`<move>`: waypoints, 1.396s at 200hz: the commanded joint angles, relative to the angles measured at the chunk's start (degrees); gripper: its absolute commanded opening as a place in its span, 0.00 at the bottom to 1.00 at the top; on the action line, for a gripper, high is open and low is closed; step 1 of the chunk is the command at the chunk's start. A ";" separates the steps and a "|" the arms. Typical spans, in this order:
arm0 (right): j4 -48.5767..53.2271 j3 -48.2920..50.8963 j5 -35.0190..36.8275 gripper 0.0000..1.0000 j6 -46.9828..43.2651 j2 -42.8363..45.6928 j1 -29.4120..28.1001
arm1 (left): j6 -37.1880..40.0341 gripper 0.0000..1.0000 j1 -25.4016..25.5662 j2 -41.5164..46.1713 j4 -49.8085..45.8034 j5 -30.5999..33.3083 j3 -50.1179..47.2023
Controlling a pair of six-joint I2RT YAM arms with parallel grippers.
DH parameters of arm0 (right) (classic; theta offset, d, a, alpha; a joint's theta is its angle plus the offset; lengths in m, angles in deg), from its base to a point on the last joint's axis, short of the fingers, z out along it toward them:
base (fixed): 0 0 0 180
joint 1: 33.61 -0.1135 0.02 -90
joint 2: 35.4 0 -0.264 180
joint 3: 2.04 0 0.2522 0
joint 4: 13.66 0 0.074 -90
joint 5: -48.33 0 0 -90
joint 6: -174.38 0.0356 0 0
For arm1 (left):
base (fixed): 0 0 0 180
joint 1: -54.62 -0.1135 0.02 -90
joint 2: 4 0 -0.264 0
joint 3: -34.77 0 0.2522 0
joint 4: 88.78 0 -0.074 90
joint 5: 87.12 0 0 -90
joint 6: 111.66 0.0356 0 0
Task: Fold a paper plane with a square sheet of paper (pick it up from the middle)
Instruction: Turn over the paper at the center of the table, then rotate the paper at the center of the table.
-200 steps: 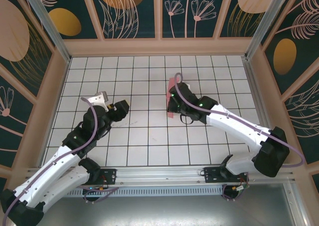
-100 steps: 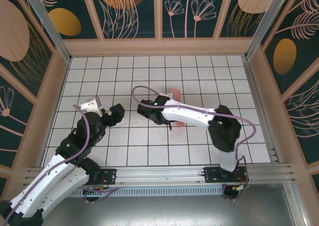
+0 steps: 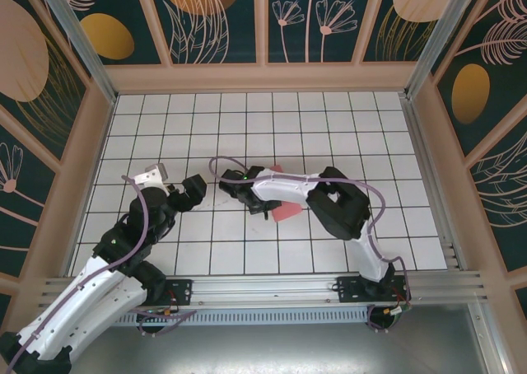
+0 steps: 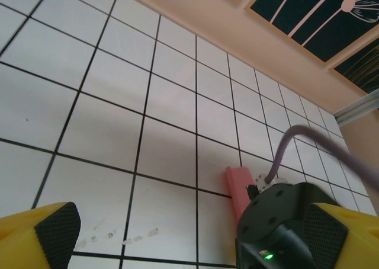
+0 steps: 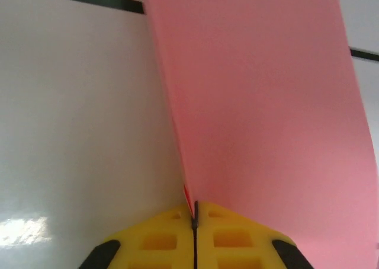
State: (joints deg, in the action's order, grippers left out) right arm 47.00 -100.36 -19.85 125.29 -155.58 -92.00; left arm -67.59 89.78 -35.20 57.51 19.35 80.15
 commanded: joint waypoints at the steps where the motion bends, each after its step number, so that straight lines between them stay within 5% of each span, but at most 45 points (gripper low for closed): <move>1: -17.29 5.79 -17.89 0.21 -1.92 2.69 1.74 | -2.21 0.98 -0.17 0.13 0.50 -2.89 -1.20; 33: -26.02 12.75 -23.01 0.50 -1.93 12.83 3.28 | -3.60 0.99 -0.15 -1.03 0.69 -3.59 -1.13; 53: -33.24 19.95 -27.64 0.53 -1.34 20.26 6.59 | -4.01 0.99 -0.22 -1.65 1.34 -4.85 -1.67; 90: -46.84 33.29 -36.07 0.38 0.14 29.43 13.01 | -4.30 0.98 -0.18 -4.88 6.32 -9.04 -4.59; 124: -50.87 38.50 -40.68 0.12 0.46 29.14 16.76 | -5.15 0.98 -0.17 -10.81 12.92 -13.62 -5.84; 197: -62.82 48.56 -38.75 0.05 15.22 24.95 16.24 | -7.03 0.99 -0.16 -26.43 24.02 -18.65 -3.12; 232: -60.00 47.64 -34.24 0.07 21.56 24.20 14.39 | -6.75 0.96 -0.18 -34.15 27.54 -21.27 0.23; 279: -77.36 54.12 -38.57 0.07 36.11 23.24 14.19 | -6.96 0.74 -0.16 -46.43 30.36 -25.78 7.49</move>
State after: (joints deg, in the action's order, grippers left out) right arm -19.73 -50.11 -56.35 152.08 -130.81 -77.38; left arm -74.47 89.78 -77.03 84.14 -2.96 83.58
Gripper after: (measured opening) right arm 0.078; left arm 0.794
